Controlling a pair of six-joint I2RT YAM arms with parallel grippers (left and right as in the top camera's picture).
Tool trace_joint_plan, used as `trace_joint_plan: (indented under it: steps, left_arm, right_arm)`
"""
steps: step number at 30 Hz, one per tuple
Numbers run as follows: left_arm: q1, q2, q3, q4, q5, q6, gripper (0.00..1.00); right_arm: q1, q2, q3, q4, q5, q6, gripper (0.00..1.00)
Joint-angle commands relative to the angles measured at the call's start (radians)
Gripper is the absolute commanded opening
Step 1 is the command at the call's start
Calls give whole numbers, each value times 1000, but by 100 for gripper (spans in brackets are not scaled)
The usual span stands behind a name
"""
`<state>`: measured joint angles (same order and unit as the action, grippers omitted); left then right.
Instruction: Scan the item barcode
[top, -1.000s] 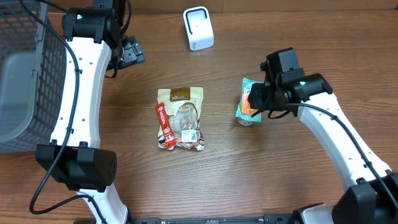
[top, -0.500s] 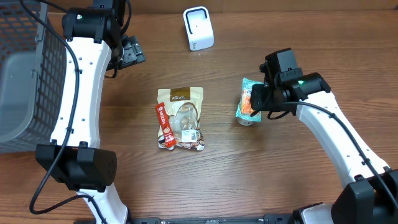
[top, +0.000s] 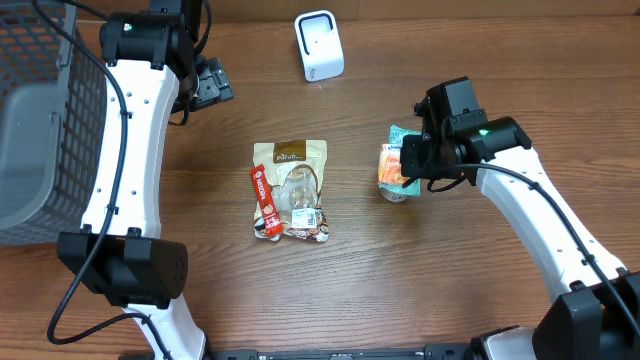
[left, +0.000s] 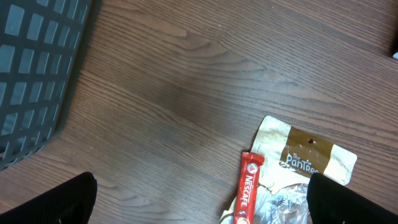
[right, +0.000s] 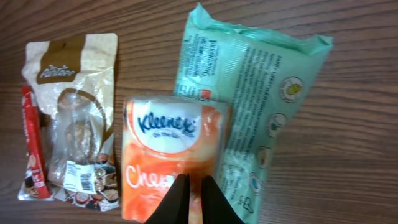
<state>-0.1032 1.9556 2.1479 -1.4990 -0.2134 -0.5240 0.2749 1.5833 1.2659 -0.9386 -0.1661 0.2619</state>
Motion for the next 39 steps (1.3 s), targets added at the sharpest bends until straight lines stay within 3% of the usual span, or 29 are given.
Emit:
trace_joint_plan:
  steps: [1, 6, 14, 26, 39]
  left_arm:
    - [-2, -12, -2, 1, -3, -7, 100]
    - [-2, -12, -2, 1, -3, -7, 99]
    - [-2, -12, -2, 1, -3, -7, 100]
    - [-2, -12, -2, 1, -3, -7, 99]
    - [-2, -12, -2, 1, -3, -7, 99]
  right_arm:
    - [25, -3, -10, 9, -37, -4, 9]
    - [54, -3, -10, 14, -38, -3, 11]
    - [24, -12, 18, 23, 34, -2, 21]
    - [-67, -12, 15, -58, 18, 1, 22]
    - [25, -12, -54, 43, -51, -8, 21]
